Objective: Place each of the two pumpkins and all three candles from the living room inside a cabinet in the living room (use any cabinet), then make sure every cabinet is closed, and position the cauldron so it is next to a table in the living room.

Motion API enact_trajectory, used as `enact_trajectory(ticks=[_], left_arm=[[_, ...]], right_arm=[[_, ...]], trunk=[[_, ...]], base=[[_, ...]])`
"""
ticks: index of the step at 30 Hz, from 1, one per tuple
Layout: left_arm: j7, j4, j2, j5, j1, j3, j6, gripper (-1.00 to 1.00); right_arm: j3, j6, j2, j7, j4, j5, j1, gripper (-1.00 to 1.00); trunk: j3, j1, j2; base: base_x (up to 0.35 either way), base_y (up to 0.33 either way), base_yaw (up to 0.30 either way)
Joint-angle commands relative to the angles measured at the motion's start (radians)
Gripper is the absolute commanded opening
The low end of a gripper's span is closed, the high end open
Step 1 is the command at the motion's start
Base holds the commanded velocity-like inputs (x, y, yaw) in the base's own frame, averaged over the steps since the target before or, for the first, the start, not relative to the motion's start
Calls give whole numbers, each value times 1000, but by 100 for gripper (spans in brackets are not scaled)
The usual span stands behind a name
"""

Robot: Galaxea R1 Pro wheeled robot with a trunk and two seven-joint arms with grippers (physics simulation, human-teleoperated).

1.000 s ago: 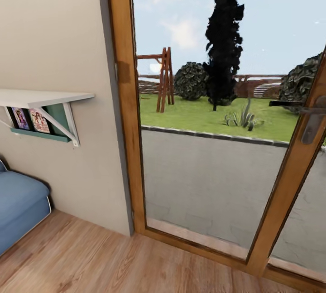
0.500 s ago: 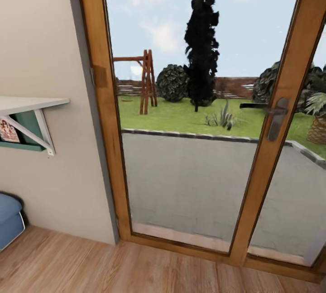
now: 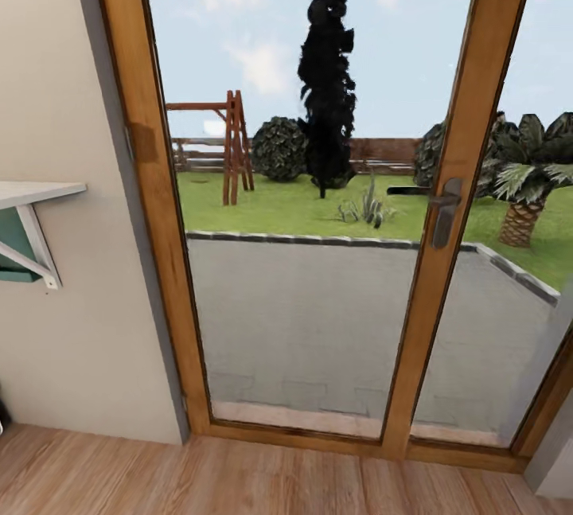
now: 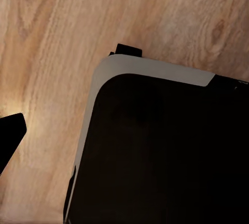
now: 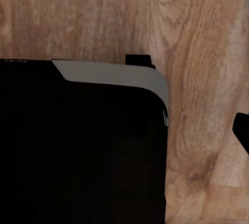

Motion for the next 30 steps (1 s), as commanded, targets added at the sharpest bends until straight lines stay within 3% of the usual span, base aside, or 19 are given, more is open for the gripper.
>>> enact_trajectory(ticks=[1, 18, 30], left_arm=[[0, 4, 0, 3, 0, 5, 0, 100], [0, 13, -2, 3, 0, 4, -14, 100], [0, 14, -2, 3, 0, 4, -34, 100]], right_arm=[[2, 5, 0, 0, -1, 0, 0, 100], [0, 8, -1, 2, 0, 0, 0, 100], [0, 7, -1, 2, 0, 0, 0, 100]], trunk=[[-1, 0, -1], [-1, 0, -1], [37, -46, 83]], base=[[-64, 0, -70], [-253, 0, -236], [-8, 0, -253]])
